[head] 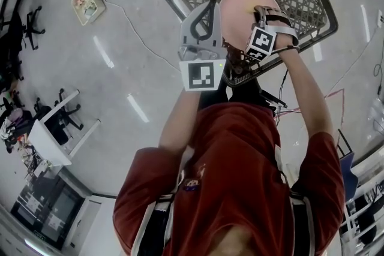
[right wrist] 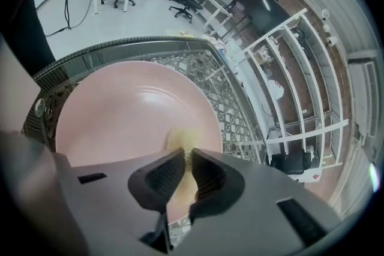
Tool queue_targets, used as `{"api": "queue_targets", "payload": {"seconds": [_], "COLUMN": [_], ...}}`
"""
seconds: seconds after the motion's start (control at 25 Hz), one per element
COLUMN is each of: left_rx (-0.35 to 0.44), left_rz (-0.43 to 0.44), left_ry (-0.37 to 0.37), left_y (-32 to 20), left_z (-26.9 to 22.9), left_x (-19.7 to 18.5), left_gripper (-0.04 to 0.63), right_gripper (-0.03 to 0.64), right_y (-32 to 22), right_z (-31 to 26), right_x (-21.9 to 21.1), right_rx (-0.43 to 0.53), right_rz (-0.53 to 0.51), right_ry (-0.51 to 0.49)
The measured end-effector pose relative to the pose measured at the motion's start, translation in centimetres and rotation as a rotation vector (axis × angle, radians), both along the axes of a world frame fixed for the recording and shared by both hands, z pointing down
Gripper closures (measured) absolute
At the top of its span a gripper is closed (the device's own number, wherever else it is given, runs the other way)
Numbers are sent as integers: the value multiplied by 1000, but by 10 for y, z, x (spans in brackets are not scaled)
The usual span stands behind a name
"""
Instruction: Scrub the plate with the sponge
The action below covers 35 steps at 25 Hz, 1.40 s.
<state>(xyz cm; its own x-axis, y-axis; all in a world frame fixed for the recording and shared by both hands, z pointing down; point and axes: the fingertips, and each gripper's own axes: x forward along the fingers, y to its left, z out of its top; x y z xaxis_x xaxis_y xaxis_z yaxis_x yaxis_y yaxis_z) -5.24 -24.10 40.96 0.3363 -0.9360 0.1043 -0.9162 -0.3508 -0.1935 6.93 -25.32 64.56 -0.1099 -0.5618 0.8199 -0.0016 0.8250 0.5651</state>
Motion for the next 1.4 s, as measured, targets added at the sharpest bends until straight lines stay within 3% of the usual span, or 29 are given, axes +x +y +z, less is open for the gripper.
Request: {"api": "queue_targets", "payload": {"seconds": [0.44, 1.0, 1.24, 1.4], "left_rx": [7, 20, 10, 14], "left_rz": [5, 30, 30, 24], "left_ry": [36, 44, 50, 57], "left_y": [6, 2, 3, 2], "left_z": [-1, -2, 0, -2], "left_x": [2, 6, 6, 5], "left_gripper": [583, 583, 582, 581], "right_gripper": [574, 574, 574, 574], "right_y": [62, 126, 129, 113], "right_z": [1, 0, -2, -12], "right_x": [-9, -8, -9, -4], "right_rx": [-81, -281, -276, -224], "right_rz": [-44, -52, -61, -32], "right_ry": [7, 48, 49, 20]}}
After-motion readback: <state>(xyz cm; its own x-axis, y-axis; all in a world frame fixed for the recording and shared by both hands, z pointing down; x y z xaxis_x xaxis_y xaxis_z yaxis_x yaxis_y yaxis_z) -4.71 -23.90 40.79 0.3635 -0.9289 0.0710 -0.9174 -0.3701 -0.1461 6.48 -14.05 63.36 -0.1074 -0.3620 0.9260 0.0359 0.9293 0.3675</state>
